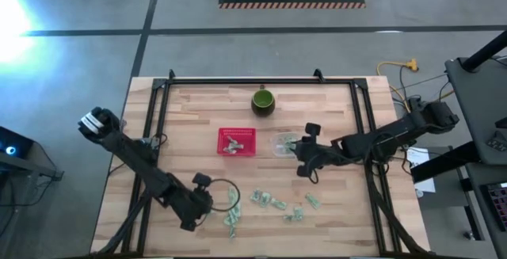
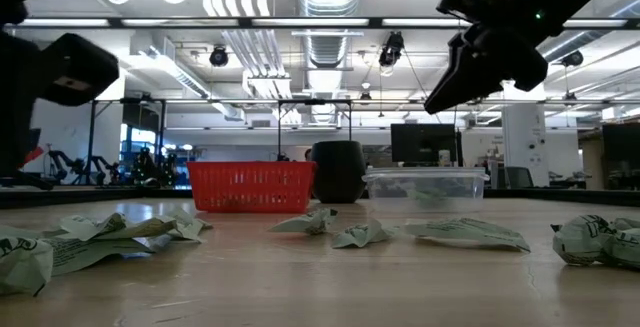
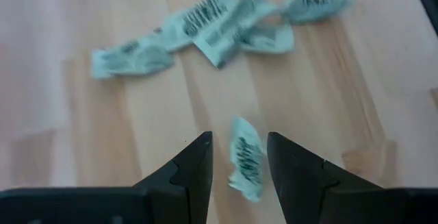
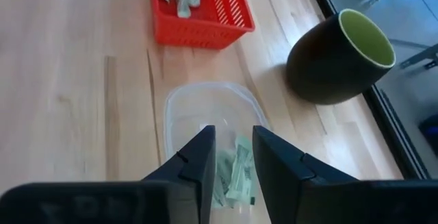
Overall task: Pick and place items into bin
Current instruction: Put the stevia packet into the red bin
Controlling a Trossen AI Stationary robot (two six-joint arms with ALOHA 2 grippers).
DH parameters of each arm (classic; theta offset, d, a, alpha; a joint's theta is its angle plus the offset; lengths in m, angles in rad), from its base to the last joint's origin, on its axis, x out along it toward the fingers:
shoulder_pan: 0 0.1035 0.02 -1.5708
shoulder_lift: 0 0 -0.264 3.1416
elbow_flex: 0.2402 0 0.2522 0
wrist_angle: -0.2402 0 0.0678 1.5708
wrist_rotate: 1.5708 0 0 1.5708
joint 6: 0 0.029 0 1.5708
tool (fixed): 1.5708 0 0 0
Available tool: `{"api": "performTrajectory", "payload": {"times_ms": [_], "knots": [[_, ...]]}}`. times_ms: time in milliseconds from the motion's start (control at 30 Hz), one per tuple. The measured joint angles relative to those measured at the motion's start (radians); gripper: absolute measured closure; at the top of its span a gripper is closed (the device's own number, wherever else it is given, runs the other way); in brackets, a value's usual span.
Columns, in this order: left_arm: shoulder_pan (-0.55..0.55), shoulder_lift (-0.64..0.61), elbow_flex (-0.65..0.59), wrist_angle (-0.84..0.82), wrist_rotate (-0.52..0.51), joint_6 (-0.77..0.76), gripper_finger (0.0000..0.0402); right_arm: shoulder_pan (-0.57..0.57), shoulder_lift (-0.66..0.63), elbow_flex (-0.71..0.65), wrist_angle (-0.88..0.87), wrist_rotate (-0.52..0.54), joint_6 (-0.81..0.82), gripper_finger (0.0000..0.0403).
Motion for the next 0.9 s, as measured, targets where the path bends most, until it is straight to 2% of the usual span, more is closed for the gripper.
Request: {"api": "performTrajectory", "payload": {"times_ms": [300, 900], "knots": [[-0.038, 0.075, 0.039, 0.006, -0.019, -0.021, 0.0279, 0.001, 0.027, -0.004, -0.008, -0.006, 0.029, 0.0328], [-0.036, 0.077, -0.007, 0.064, -0.034, -0.021, 0.0279, 0.001, 0.027, -0.005, -0.006, -0.006, 0.045, 0.0335]]}}
